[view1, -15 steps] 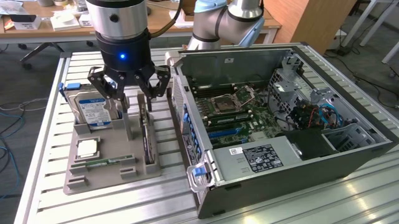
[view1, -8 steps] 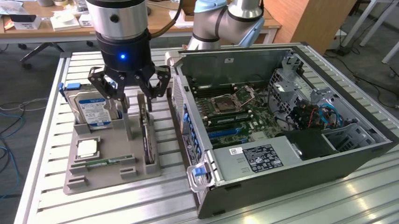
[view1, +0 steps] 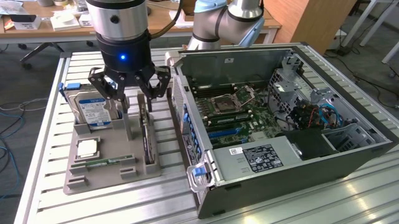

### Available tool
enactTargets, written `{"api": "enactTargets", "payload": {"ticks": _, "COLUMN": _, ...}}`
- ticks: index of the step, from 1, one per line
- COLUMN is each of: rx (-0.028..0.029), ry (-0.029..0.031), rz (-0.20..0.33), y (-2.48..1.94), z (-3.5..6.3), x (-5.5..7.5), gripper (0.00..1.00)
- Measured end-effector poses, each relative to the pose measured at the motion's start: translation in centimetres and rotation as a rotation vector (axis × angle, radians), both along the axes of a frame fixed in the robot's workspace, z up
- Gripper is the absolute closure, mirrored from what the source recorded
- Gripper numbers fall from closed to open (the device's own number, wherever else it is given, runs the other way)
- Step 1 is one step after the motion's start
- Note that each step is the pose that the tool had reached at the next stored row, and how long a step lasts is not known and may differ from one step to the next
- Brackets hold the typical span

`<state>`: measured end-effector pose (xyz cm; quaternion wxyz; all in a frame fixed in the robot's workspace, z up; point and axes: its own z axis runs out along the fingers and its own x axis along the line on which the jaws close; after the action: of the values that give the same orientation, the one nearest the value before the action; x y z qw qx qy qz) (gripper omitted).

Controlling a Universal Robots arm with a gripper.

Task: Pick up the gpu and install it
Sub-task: 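Pick up the gpu and move the gpu toward the slot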

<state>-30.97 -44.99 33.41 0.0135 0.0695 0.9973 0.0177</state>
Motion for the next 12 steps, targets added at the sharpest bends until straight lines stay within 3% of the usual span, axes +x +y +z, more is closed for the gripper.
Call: {"api": "enactTargets", "payload": {"ticks": 12, "rx": 0.0006, "ry": 0.0001, "rz": 0.0, "y": 0.0, "z": -0.19, "x": 0.0, "gripper": 0.45}}
